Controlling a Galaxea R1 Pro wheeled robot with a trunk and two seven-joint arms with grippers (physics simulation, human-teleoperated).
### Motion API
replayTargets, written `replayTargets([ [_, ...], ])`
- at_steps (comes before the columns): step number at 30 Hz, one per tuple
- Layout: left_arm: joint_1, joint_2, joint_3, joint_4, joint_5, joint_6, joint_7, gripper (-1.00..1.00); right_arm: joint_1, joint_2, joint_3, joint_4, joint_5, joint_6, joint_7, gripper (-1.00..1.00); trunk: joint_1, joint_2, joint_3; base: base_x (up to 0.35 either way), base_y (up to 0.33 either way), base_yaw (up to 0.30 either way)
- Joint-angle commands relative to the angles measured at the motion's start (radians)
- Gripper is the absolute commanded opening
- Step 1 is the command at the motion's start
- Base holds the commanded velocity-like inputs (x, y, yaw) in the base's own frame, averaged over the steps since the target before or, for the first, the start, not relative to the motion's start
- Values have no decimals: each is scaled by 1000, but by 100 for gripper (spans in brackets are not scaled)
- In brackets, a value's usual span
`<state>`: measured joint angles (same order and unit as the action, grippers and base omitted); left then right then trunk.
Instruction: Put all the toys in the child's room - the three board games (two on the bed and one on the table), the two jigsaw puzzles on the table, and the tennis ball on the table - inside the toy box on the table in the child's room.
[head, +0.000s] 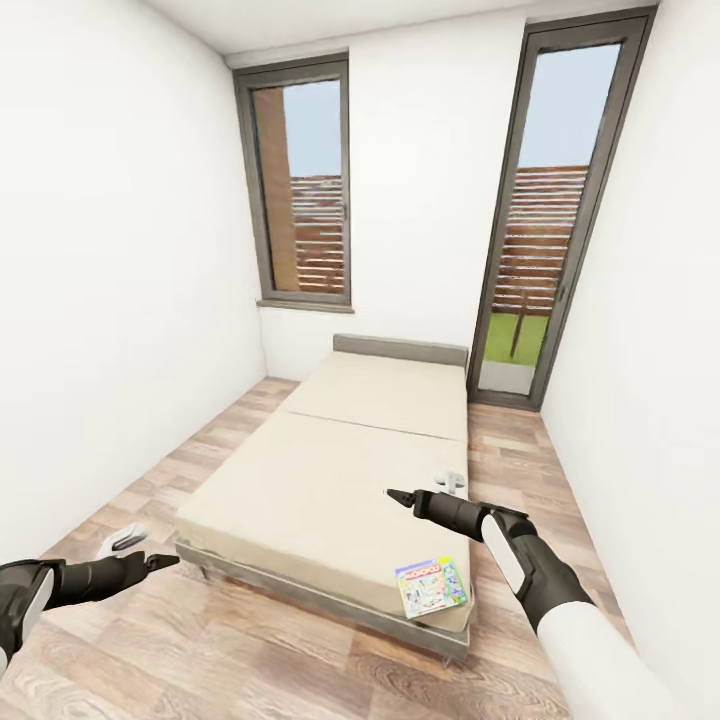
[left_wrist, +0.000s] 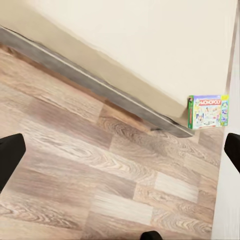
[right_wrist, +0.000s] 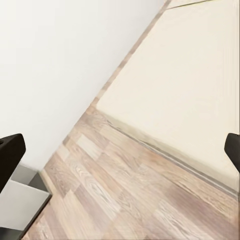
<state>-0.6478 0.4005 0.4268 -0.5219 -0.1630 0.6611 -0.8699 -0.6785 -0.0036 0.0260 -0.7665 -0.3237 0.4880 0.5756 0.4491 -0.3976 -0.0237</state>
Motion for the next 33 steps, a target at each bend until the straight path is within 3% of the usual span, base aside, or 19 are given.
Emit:
replayTargets([
  [1,-1,-1,8,-1,-10,6,-9,100,-1,0,2,-1,-9,7,-2,100,1,-2,-3,135,111,-229],
  [12,-1,-1,10,-1,-10,6,-8,100,-1,1,2,0,-9,7,-2,100,1,-2,-14,81,157,-229],
  [33,-1,-1,10,-1,-10,6,-7,100,-1,4,-1,25,-9,2,-2,100,1,-2,-33,2,276,-229],
])
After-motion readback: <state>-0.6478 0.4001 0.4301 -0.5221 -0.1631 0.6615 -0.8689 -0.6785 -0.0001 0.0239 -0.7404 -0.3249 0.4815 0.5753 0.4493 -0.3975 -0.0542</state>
